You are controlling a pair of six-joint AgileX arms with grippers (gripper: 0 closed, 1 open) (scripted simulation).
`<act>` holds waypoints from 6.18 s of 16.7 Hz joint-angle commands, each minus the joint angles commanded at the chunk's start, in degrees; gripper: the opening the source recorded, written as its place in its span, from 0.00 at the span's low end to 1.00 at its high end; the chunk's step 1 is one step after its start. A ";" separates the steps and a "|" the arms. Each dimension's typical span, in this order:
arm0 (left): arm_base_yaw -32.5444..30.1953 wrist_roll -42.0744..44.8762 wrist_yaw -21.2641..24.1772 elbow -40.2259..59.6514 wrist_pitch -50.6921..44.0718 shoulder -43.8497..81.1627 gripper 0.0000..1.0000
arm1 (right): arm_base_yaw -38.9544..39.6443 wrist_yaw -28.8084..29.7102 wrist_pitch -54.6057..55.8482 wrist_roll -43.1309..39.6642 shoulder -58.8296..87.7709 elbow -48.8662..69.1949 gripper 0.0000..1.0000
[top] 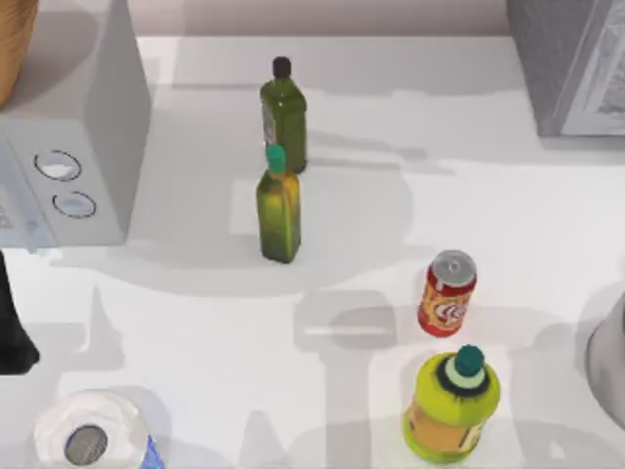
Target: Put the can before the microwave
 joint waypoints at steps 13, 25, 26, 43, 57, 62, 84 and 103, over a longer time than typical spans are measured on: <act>-16.22 -1.74 0.01 38.59 -24.08 38.17 1.00 | 0.00 0.00 0.00 0.00 0.00 0.00 1.00; -43.57 -5.23 0.49 112.17 -68.10 117.27 1.00 | 0.00 0.00 0.00 0.00 0.00 0.00 1.00; -45.35 -5.41 0.44 116.90 -70.73 121.62 1.00 | 0.00 0.00 0.00 0.00 0.00 0.00 1.00; -52.87 -5.91 -0.36 132.90 -77.08 140.11 1.00 | 0.00 0.00 0.00 0.00 0.00 0.00 1.00; -52.87 -5.92 -0.35 124.60 -68.21 140.62 0.62 | 0.00 0.00 0.00 0.00 0.00 0.00 1.00; -52.87 -5.92 -0.35 124.60 -68.21 140.62 0.25 | 0.00 0.00 0.00 0.00 0.00 0.00 1.00; -52.90 -5.92 -0.31 134.87 -77.82 141.22 0.00 | 0.00 0.00 0.00 0.00 0.00 0.00 1.00; -9.22 16.58 0.62 82.66 -82.52 92.44 0.00 | 0.00 0.00 0.00 0.00 0.00 0.00 1.00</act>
